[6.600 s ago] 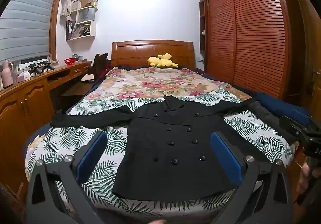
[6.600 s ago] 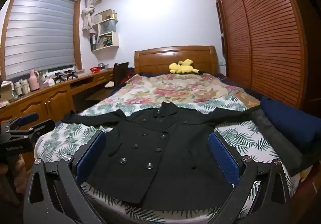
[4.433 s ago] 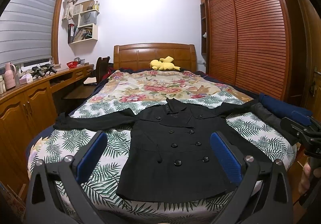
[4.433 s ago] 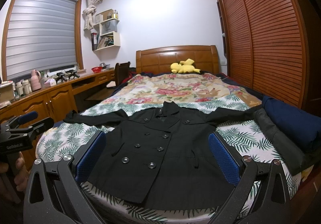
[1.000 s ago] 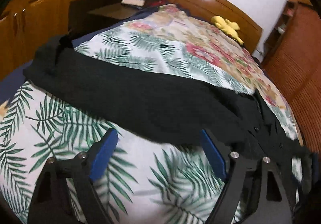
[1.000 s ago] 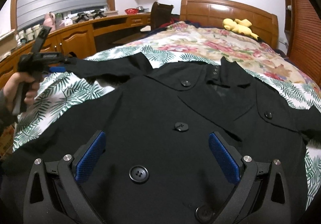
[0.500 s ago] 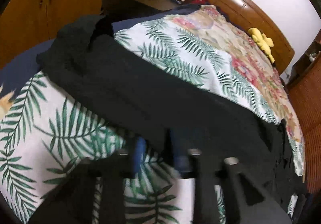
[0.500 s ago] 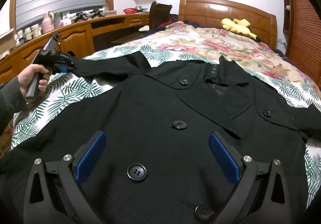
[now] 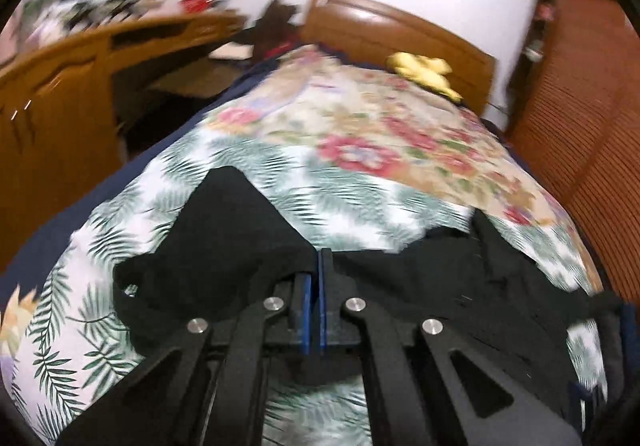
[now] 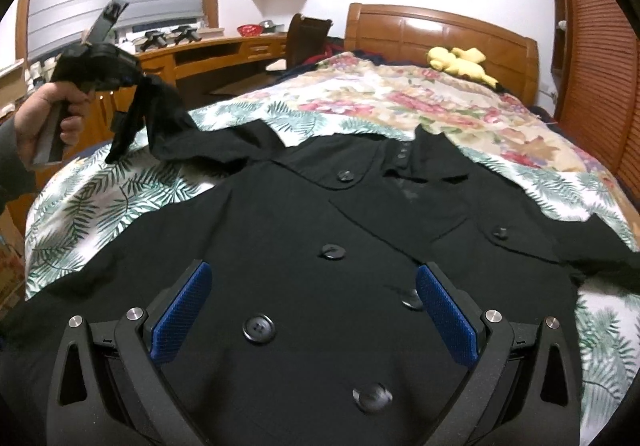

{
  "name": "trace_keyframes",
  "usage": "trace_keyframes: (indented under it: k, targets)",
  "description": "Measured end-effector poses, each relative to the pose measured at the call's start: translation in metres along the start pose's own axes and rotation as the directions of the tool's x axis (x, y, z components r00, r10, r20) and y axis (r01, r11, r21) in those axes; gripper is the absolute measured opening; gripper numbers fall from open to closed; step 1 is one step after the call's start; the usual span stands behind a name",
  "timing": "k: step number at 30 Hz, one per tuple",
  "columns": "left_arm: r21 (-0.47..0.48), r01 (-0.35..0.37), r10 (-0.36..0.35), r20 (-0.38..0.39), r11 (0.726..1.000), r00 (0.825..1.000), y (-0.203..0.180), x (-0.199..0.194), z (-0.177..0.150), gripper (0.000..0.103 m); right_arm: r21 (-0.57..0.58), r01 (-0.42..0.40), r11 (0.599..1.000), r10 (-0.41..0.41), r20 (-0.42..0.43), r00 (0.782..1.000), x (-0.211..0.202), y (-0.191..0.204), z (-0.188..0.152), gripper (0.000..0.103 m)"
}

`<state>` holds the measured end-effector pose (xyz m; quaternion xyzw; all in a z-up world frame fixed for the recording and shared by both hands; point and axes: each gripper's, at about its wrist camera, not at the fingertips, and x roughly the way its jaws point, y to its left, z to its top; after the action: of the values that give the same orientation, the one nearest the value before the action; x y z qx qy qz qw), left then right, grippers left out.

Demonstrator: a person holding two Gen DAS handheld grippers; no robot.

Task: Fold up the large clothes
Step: 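Grasp the coat sleeve with the left tool and fold it across the coat body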

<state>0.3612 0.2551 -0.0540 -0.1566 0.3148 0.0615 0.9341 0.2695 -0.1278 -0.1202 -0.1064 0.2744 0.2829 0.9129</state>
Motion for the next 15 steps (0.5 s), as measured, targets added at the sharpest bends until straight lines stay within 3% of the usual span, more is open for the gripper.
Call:
trace_keyframes:
  k: [7,15]
  targets:
    - [0.186,0.059,-0.056,-0.025,0.981,0.998,-0.091,-0.030,-0.020,0.000,-0.018,0.092,0.996,-0.090,0.071,0.993,-0.059,-0.019,-0.002,0.103]
    - [0.303,0.098,-0.085,-0.055,0.948,0.995,-0.157,-0.048,-0.045,0.000,0.039,0.131,0.991,-0.132,0.052,0.990,-0.080,-0.048,-0.026,0.103]
